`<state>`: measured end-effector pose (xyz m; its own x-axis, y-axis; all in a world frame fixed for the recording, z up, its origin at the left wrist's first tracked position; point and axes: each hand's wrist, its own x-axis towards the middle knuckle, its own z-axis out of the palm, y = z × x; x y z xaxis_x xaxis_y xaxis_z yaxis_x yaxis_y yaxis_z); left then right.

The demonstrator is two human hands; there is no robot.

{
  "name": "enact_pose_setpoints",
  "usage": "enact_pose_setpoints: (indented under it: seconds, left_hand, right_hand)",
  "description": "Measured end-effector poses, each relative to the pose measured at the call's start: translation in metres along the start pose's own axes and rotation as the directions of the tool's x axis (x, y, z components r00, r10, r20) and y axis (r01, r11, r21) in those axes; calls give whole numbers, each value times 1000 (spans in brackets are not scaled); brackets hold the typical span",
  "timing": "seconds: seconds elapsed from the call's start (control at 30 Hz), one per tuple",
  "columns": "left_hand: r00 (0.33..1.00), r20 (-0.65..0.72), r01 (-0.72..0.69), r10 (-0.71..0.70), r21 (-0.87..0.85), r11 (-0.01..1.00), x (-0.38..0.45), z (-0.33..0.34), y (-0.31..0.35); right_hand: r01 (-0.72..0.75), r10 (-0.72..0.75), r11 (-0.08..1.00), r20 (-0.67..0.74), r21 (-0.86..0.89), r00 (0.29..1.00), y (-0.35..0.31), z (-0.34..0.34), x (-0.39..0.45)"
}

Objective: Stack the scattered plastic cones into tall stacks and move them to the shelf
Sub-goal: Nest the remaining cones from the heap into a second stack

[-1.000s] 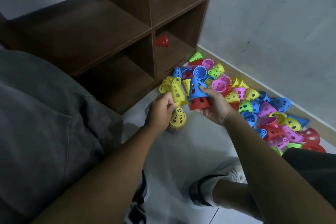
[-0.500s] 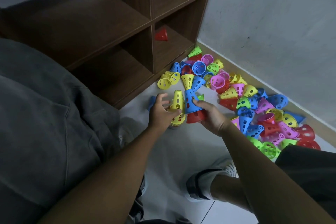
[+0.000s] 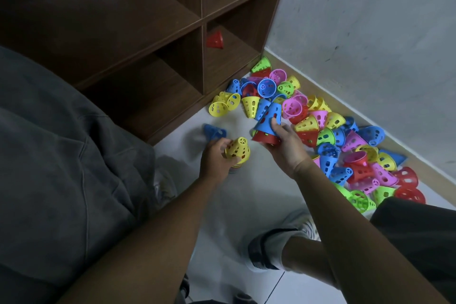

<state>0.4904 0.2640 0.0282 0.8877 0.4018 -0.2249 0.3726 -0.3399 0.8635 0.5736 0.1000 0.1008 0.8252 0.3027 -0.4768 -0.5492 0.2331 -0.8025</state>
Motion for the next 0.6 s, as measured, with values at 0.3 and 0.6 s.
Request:
enact_pose_setpoints:
  seconds: [0.3,0.6]
  left_hand:
    - [1000,-21,20,-22,-78,997,-1,26,-3]
    - [999,-31,32,-35,-79,996,-11,31,-24]
  right_hand:
    - [140,-168,927,-54,-348,984,7,18,1]
    - [152,-166,878,9,-454,986,38,10,1]
